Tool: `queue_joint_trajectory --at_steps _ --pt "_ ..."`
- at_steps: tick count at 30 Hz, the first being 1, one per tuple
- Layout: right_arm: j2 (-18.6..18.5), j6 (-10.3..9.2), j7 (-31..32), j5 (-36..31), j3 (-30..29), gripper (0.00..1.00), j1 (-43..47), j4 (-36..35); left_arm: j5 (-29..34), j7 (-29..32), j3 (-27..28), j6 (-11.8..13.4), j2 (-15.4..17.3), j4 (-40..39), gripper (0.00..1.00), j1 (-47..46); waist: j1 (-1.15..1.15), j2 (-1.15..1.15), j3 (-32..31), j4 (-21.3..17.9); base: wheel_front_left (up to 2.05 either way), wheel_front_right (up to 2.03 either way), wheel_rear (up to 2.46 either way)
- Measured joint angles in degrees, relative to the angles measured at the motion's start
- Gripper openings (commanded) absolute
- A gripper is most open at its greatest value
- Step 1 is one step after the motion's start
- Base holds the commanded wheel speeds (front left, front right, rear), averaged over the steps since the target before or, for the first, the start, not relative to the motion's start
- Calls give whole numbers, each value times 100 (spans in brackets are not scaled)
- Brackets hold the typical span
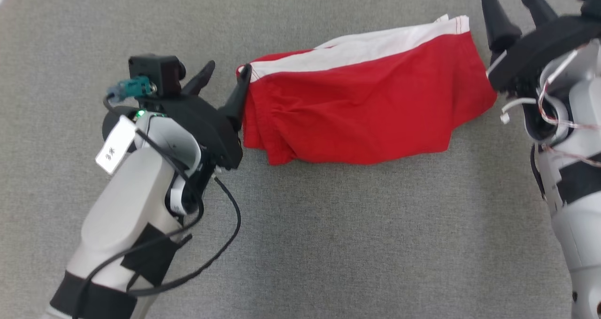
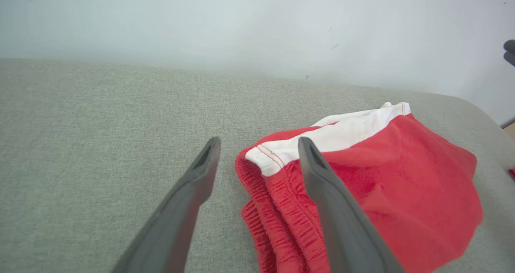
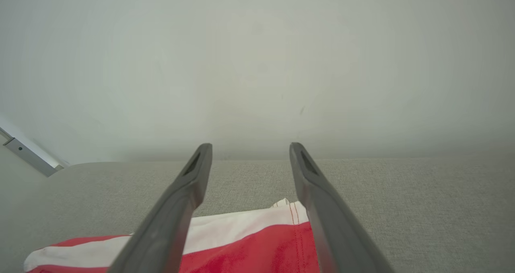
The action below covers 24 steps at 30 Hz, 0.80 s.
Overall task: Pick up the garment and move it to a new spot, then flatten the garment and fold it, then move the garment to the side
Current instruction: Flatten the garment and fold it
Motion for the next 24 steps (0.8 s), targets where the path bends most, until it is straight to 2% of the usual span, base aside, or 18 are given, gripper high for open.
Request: queue_joint_trajectory --at_steps 6,10,15,24 --pt "-232 45 1 -8 10 100 660 123 98 -313 -311 -299 160 -175 100 599 0 0 -263 8 0 0 0" --pt "-288 44 8 35 -145 100 1097 185 219 -400 -532 -394 255 -244 100 1041 -1 0 -444 -14 0 0 0" --pt "-245 5 46 234 -304 100 1502 233 303 -400 -706 -443 256 -280 100 1291 -1 -1 -574 -80 0 0 0" --pt "-82 -142 285 301 -296 100 1484 393 321 -356 -886 -450 112 -279 100 1299 -1 0 -391 -149 0 0 0"
